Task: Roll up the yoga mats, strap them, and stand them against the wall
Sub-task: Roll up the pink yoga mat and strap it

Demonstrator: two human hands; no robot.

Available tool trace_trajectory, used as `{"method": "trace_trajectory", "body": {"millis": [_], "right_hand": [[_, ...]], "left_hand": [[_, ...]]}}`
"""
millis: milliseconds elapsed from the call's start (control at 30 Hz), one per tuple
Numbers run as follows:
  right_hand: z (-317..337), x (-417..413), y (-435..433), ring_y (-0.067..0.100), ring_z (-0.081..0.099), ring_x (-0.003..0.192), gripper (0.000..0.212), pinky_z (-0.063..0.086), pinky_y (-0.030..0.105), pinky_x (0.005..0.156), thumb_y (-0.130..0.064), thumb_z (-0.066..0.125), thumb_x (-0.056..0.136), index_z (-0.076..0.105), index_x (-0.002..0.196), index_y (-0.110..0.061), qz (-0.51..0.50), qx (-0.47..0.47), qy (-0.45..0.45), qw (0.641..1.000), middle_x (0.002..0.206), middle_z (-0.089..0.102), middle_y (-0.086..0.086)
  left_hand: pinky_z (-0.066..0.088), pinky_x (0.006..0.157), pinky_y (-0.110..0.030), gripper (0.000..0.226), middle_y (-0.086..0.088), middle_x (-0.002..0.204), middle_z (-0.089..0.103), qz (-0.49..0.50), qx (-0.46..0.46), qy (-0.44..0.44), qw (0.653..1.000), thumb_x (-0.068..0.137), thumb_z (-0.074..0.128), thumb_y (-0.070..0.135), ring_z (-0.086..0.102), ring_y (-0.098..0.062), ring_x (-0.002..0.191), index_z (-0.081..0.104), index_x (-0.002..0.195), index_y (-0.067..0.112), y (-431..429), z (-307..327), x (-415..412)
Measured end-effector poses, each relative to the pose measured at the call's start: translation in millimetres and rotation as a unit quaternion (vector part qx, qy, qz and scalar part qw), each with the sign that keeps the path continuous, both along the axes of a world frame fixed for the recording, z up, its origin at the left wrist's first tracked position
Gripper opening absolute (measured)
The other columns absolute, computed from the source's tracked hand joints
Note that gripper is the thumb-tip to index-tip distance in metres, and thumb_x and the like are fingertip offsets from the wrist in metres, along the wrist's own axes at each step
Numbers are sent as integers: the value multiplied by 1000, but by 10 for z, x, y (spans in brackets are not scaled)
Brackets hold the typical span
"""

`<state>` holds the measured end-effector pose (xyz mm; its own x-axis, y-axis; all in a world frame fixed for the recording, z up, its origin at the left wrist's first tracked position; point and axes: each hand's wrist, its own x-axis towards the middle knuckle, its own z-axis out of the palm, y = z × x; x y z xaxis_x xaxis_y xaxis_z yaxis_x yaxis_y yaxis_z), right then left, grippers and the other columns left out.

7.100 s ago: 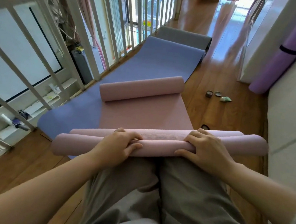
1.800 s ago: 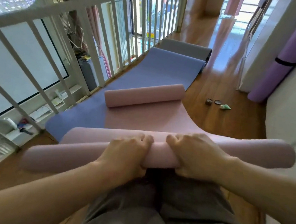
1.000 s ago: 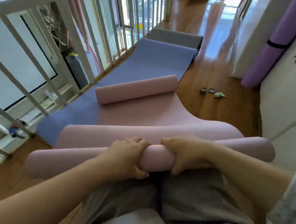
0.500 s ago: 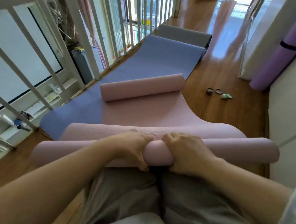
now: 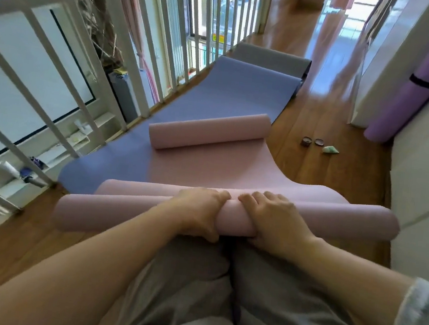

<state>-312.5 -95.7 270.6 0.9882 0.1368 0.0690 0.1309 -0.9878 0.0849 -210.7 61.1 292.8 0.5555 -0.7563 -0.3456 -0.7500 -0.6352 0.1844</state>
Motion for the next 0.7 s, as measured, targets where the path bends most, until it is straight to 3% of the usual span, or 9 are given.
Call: {"method": "trace_trajectory", "body": {"millis": [100, 200, 267, 400, 567, 700], "right_hand": [[113, 136, -16, 22, 60, 95, 58, 45, 33, 77, -41, 67, 73, 45, 122, -19, -14, 28, 62, 998, 108, 61, 1], [174, 221, -73, 22, 60, 94, 62, 47, 32, 75, -44, 71, 70, 45, 120, -21, -19, 48, 109, 993, 109, 62, -1], [207, 290, -103, 22, 59, 93, 64, 47, 32, 74, -44, 74, 68, 47, 121, -21, -16, 54, 154, 986, 108, 62, 0], [338, 431, -103, 21, 58, 95, 67, 49, 33, 81, -42, 80, 65, 51, 122, -20, -20, 89, 218, 972, 111, 63, 2], [741, 335, -99, 13, 51, 83, 60, 36, 25, 67, -42, 79, 66, 50, 113, -20, 22, 76, 177, 981, 92, 55, -7], [895, 61, -7, 10, 51, 84, 59, 37, 21, 65, -45, 79, 66, 49, 112, -23, 41, 77, 195, 977, 88, 49, -11]], "left_hand": [[46, 91, -37, 75, 1, 124, 56, 9, 16, -19, 1000, 68, 75, 44, 53, -22, 112, 42, 133, 28, -17, 17, 4], [41, 92, -40, 71, -3, 126, 51, 13, 2, -213, 977, 78, 67, 39, 52, -27, 111, 34, 139, 24, 69, -192, -251], [43, 89, -41, 69, -5, 122, 55, 25, -13, -259, 965, 79, 67, 35, 56, -29, 105, 37, 140, 23, 90, -268, -336], [40, 88, -39, 77, -3, 123, 51, 30, -15, -204, 978, 75, 72, 39, 53, -27, 109, 30, 138, 26, 16, -101, -156], [42, 83, -38, 72, -4, 117, 52, -1, -46, -224, 973, 76, 69, 38, 54, -27, 103, 31, 136, 24, 105, 326, -239], [42, 85, -36, 71, -4, 118, 51, -27, -44, -206, 977, 79, 67, 36, 55, -26, 103, 29, 138, 23, 195, 506, -528]]}}
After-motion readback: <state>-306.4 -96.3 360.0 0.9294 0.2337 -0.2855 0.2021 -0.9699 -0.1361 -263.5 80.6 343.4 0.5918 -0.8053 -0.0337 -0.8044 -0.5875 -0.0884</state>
